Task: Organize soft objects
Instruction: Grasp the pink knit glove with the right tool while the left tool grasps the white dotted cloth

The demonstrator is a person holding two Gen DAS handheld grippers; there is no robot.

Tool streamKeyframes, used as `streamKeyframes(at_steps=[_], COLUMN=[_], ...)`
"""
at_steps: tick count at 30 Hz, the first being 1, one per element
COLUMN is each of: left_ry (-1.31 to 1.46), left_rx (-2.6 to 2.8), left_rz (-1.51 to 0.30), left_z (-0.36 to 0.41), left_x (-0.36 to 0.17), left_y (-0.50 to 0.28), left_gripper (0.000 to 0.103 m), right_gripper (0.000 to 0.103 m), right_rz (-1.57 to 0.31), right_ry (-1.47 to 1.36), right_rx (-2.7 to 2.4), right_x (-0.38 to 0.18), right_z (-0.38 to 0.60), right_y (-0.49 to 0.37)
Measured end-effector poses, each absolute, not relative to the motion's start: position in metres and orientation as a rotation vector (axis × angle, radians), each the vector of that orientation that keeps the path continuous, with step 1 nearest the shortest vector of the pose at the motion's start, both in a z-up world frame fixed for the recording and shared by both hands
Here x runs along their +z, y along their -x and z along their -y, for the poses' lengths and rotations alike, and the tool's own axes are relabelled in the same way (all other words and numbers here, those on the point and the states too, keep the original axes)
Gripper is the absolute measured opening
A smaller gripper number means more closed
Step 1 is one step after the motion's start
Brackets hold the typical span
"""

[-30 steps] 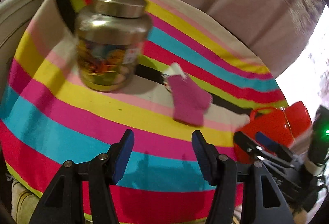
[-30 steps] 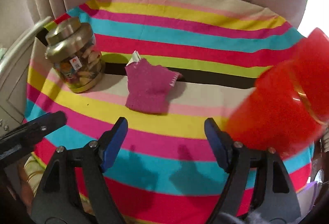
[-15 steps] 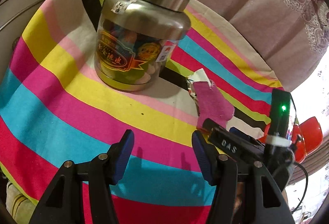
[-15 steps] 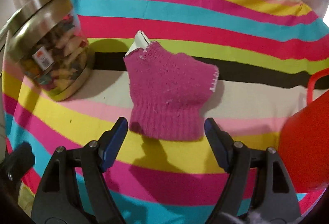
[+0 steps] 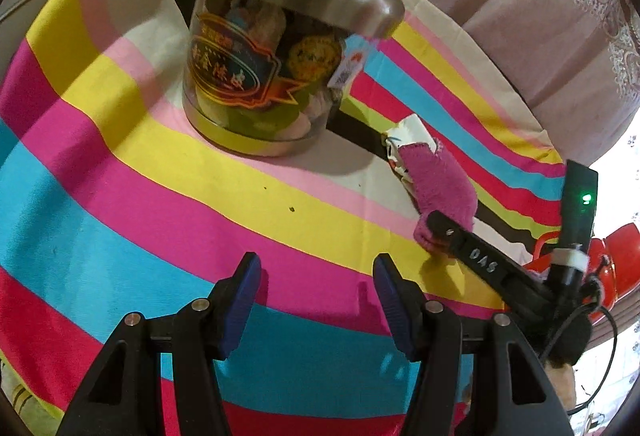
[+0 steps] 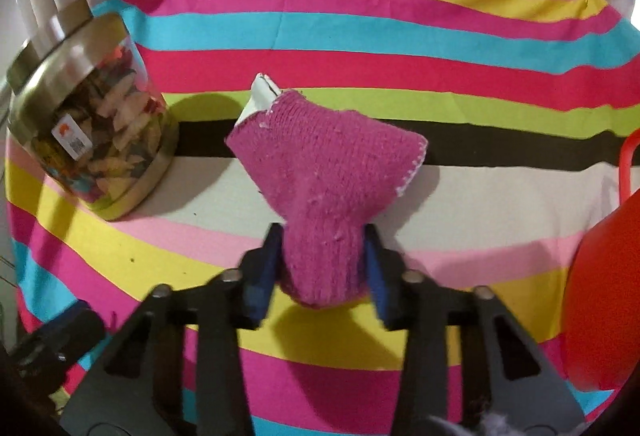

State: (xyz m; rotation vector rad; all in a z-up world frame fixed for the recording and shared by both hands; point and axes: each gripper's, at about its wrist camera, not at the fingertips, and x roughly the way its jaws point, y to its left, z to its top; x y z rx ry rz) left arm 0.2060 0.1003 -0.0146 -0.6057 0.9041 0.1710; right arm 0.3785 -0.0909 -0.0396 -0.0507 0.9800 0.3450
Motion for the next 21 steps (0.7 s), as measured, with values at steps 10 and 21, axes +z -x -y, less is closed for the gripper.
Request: streamKeyframes(at_steps=[10, 21], left_ry=[0.569, 0.588], left_rx=[0.145, 0.058], left_rz=[-0.879, -0.835], left_z=[-0.087, -0.060], left_x=[-0.014, 0.005], left_y=[-0.216, -0.269], left_gripper=[0.059, 0.069], right_gripper=[0.032, 0.031], right_rz=[-0.862, -0.729], right_ry=[-0.049, -0.040], right_rx=[0.337, 0.213], right_x=[-0.006, 0.013], right_z=[0.122, 0.145], right_y=[-0.368, -0.361])
